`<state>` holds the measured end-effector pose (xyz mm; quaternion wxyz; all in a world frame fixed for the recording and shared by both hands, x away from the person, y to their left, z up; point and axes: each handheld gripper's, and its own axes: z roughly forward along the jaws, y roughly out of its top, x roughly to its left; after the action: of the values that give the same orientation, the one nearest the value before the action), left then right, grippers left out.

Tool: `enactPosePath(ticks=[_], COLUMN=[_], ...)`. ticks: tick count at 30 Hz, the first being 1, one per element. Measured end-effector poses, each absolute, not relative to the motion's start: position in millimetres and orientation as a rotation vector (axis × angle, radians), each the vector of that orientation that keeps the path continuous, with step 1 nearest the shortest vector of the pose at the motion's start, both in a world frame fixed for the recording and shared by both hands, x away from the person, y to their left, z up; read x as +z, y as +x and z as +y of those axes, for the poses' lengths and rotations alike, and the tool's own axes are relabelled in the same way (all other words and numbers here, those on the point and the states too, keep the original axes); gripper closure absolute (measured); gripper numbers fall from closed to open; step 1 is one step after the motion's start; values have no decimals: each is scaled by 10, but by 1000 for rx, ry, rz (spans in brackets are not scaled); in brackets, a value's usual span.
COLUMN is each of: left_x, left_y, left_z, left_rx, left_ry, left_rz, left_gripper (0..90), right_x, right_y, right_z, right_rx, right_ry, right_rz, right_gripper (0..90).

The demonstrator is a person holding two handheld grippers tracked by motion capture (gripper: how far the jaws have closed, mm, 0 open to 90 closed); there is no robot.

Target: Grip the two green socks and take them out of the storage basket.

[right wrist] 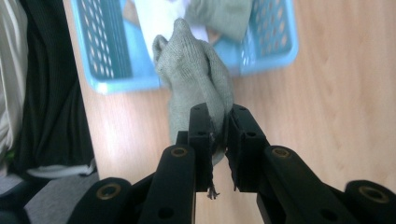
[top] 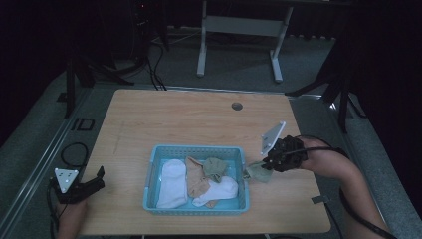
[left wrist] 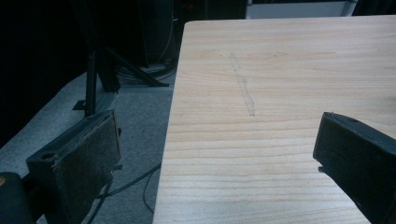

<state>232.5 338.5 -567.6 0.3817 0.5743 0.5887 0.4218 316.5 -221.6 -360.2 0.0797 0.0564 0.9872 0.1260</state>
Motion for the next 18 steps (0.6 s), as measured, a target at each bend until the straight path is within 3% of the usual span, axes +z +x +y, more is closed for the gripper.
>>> enactPosePath(ticks=[18], left_x=[-5676], left_y=[2328], left_z=[3384], left_rx=[1076], left_ry=[1463], left_rz=[1504], left_gripper=[3], right_x=[-4353], right_y=[3200], right_z=[-2686], right_rx=[284], right_ry=[344], right_rz=[3066], right_gripper=[800])
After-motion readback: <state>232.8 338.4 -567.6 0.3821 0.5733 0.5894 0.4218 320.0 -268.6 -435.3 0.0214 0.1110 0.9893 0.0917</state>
